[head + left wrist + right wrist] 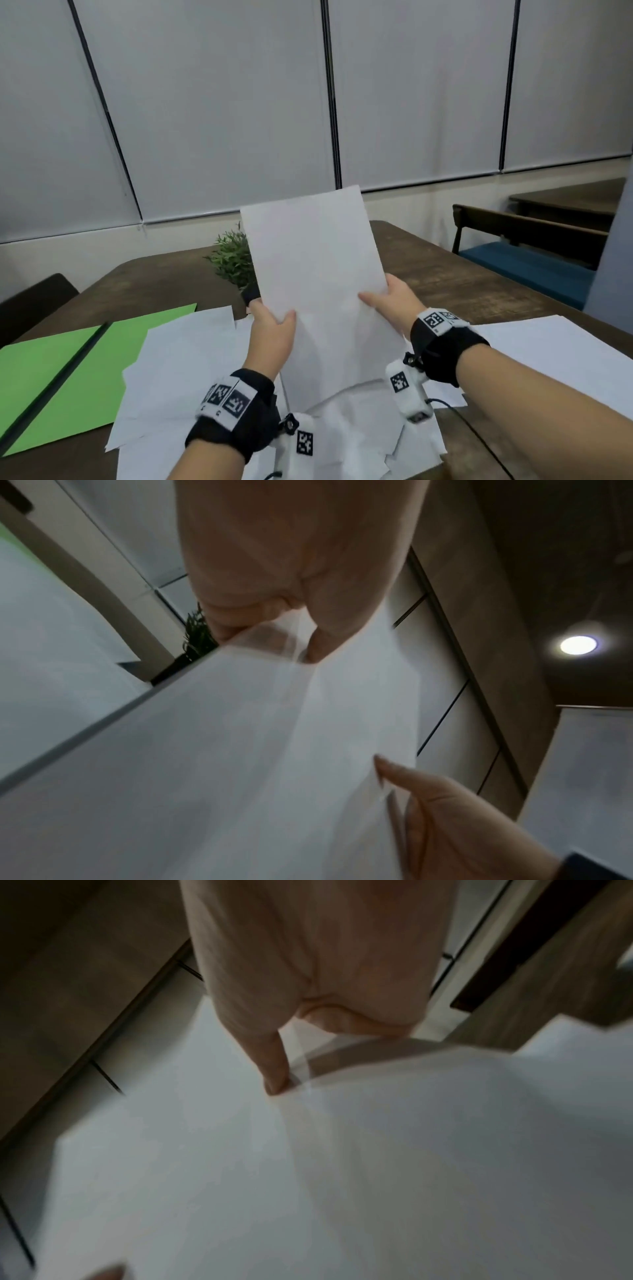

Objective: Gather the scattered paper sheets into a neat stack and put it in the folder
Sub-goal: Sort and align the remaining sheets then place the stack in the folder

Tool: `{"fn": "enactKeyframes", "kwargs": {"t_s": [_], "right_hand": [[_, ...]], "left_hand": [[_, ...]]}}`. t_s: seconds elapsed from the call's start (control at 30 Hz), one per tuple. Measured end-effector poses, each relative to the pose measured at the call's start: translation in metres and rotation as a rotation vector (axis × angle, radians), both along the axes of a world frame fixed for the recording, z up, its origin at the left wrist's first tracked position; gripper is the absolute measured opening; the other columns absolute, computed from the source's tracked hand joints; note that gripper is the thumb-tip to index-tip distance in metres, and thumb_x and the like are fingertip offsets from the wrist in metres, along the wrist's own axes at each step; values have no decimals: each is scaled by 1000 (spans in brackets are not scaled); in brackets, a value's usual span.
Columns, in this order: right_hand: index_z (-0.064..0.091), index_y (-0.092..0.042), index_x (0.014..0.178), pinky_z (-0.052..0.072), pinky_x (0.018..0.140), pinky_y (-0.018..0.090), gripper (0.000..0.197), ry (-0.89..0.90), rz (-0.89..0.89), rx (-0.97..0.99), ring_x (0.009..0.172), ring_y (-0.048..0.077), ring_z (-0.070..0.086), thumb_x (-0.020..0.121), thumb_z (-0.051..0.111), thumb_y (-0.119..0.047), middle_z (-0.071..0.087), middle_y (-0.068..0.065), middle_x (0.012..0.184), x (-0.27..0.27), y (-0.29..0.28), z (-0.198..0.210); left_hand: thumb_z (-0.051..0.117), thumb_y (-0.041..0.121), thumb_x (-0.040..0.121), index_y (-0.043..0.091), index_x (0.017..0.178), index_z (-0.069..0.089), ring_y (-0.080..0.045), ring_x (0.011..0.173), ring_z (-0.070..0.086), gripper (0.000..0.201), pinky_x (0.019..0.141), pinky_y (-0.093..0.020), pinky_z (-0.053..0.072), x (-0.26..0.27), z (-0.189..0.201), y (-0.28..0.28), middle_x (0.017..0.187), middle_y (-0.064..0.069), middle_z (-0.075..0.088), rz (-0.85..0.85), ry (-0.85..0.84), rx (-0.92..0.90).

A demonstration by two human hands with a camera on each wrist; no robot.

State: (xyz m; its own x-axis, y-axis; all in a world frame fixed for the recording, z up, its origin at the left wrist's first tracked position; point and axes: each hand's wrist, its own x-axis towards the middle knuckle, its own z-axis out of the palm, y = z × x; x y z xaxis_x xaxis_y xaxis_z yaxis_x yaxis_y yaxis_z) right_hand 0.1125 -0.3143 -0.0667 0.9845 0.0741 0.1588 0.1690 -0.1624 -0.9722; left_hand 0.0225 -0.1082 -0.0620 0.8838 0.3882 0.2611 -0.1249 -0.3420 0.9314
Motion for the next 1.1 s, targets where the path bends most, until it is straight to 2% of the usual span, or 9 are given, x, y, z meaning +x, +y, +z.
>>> {"fn": "enactKeyframes", "kwargs": {"t_s": [0.1, 0.3, 0.43, 0.6, 0.67, 0.77, 0.87, 0.97, 1.1], "right_hand": [[61, -15, 103, 54, 90, 45, 32, 83, -52, -172, 93, 26, 68, 74, 73, -22, 70, 7, 103, 7, -27, -3], [59, -2, 115, 46, 82, 29, 36, 280, -171, -531, 101, 29, 62, 85, 69, -17, 65, 14, 112, 4, -86, -34], [59, 0, 117, 45, 80, 27, 41, 398, -204, -689, 97, 28, 61, 82, 70, -18, 66, 14, 111, 4, -112, -54], [55, -4, 119, 43, 77, 26, 39, 459, -247, -825, 104, 31, 60, 82, 65, -13, 63, 11, 101, 2, -124, -60], [44, -10, 131, 46, 81, 30, 59, 464, -315, -877, 111, 32, 55, 78, 68, -23, 57, 11, 111, 0, -120, -58], [33, -23, 140, 39, 103, 42, 78, 334, -336, -1004, 130, 35, 37, 76, 71, -43, 41, 13, 138, 2, -97, -49], [35, -25, 141, 34, 109, 36, 77, 206, -124, -840, 131, 28, 42, 78, 71, -50, 46, 5, 141, 3, -50, -42], [39, -24, 139, 34, 109, 32, 71, 191, 133, -756, 128, 19, 48, 81, 68, -53, 47, 1, 141, -1, 6, -49], [34, -24, 144, 33, 111, 33, 81, 157, 267, -702, 131, 19, 45, 78, 70, -55, 40, 3, 147, -1, 56, -54]], "left_hand": [[59, 7, 87, 10, 122, 28, -23, 101, 56, 48, 87, -35, 49, 8, -6, -14, 109, -4, 52, -83, 167, 1], [69, 17, 58, 11, 113, 46, -29, 96, 65, 60, 84, -42, 56, 19, -55, -56, 102, -13, 65, -260, 462, 149], [74, 11, 64, 17, 84, 47, -32, 94, 67, 34, 79, -46, 57, 18, -74, -83, 104, -19, 67, -316, 552, 203], [69, 17, 82, 13, 124, 44, -18, 72, 58, 49, 56, -26, 50, 22, -61, -60, 99, -10, 57, -233, 547, 86], [69, 23, 82, 11, 125, 47, -20, 83, 59, 50, 65, -26, 51, 26, -53, -22, 108, -10, 57, -132, 531, 204], [69, 39, 77, 17, 129, 48, -28, 120, 50, 60, 102, -35, 41, 22, -47, 38, 133, -10, 48, 88, 657, 477], [67, 58, 66, 18, 131, 46, -34, 127, 40, 79, 107, -39, 35, 12, -51, 87, 136, -13, 41, 253, 851, 636], [59, 81, 37, 19, 118, 58, -27, 119, 51, 101, 102, -36, 40, 6, -62, 112, 127, -6, 57, 167, 940, 696], [64, 74, 65, 18, 138, 41, -21, 130, 44, 95, 106, -31, 37, -3, -73, 109, 142, -3, 44, -42, 866, 802]]}}
